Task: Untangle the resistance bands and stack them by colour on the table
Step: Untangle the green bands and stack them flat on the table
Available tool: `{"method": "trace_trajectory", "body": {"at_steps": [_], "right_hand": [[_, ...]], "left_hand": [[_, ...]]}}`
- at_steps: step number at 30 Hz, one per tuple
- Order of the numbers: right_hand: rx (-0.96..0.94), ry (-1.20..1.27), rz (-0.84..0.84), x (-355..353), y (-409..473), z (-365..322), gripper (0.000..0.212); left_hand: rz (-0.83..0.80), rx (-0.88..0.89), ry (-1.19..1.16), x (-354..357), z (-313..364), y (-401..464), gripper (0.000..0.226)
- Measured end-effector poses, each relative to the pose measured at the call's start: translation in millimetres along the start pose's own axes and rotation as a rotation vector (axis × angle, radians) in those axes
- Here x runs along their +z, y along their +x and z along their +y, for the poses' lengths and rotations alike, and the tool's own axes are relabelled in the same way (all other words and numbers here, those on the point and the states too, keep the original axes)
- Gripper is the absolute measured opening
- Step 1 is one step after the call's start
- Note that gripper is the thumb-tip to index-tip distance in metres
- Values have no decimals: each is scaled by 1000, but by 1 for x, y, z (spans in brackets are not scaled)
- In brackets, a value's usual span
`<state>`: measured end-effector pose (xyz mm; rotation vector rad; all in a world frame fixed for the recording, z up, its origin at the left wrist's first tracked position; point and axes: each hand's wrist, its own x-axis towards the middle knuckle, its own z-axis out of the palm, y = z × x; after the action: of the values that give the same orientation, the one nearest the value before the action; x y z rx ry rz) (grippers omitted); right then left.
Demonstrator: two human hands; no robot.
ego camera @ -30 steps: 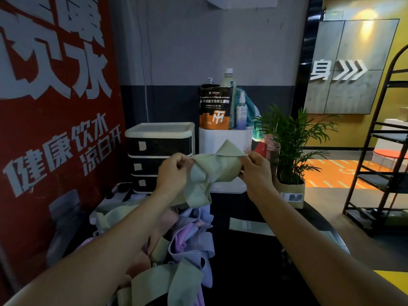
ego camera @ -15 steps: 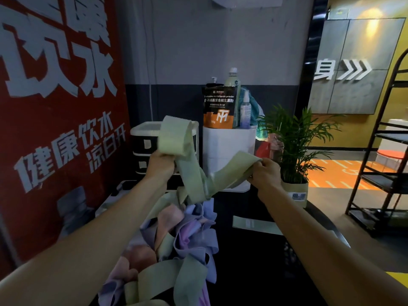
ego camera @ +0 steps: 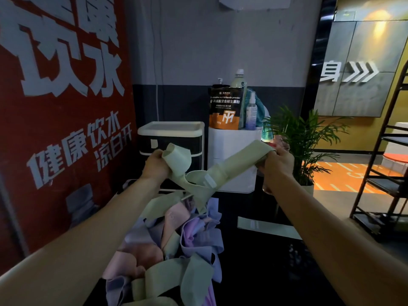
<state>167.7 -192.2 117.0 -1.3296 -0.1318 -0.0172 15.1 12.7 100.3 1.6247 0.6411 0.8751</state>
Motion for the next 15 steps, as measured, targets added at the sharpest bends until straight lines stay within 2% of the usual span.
{"method": "trace_trajectory", "body": {"at_steps": [1,3,5,6,7,9,15], "right_hand": [[22,30,23,-3,3,0,26],[14,57,70,-6,7,0,23],[-36,11,116,-6,10,0,23],[-56,-7,138,-6,11,0,24],[-67,-17,155,-5,11,-1,25],[-65,-18,183,-6,10,-1,27],[-36,-58,204,-10,9,12,26]], "left_hand": [[4,-21,15,0,-3,2,12],[-4,-61,88,0,-7,1,27],[-28,-57,206,3,-4,-7,8],[-18,-35,268,5,-5,-8,26],[-39,3,342,8,-6,-9,33],[-84,113,443,8,-13,-7,27],[-125,150,677,-1,-24,-8,12]]}}
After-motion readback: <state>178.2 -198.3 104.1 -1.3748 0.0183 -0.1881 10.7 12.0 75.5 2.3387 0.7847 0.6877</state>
